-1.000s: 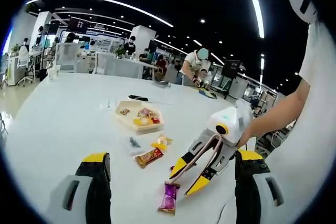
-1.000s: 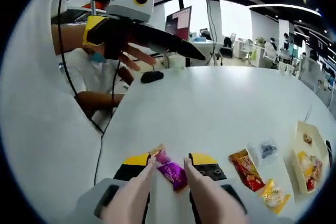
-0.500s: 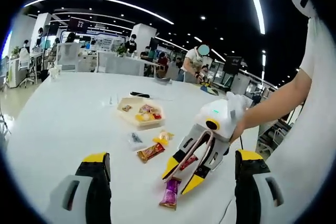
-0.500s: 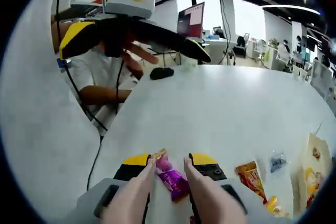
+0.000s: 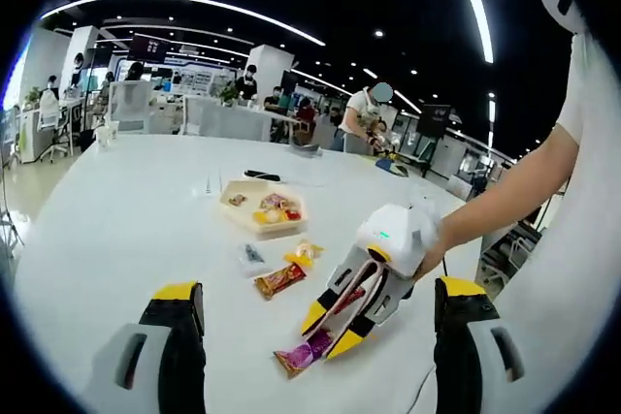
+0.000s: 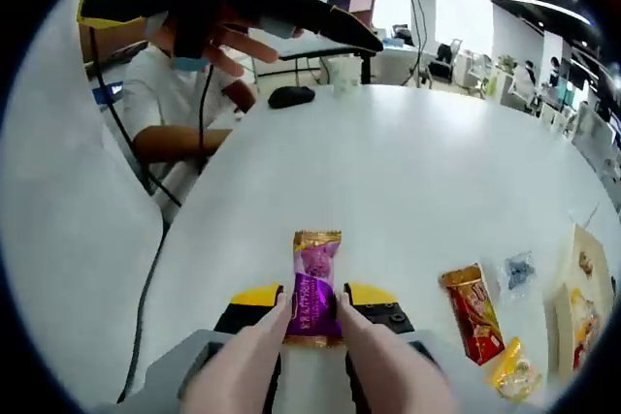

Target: Place the target food into the container with the food tongs after gripping and lifting it, then release it inside without dropping or visibly crushing the food.

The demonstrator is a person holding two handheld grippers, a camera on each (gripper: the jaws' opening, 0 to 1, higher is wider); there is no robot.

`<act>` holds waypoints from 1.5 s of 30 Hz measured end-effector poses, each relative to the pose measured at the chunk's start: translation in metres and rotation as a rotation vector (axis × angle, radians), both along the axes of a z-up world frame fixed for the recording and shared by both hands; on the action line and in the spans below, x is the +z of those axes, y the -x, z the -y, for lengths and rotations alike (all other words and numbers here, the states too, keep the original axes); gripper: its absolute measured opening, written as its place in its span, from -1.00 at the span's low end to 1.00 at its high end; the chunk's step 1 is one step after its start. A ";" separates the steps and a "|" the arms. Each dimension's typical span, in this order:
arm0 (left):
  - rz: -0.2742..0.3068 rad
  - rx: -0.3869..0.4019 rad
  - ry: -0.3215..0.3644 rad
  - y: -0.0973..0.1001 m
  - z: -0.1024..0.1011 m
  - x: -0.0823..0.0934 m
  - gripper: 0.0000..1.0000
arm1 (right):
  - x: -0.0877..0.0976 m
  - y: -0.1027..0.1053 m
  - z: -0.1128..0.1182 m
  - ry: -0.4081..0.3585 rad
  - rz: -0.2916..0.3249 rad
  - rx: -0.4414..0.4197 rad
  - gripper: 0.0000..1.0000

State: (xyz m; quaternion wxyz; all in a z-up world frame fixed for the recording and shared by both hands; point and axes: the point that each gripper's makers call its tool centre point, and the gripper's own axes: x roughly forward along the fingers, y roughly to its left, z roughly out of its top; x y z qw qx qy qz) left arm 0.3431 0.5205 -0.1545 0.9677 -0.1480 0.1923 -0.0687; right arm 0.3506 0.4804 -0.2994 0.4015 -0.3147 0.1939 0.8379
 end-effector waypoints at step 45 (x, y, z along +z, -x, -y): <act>0.006 -0.083 0.009 -0.038 0.024 -0.006 0.99 | 0.111 -0.089 0.020 -0.197 -0.181 -0.589 -0.59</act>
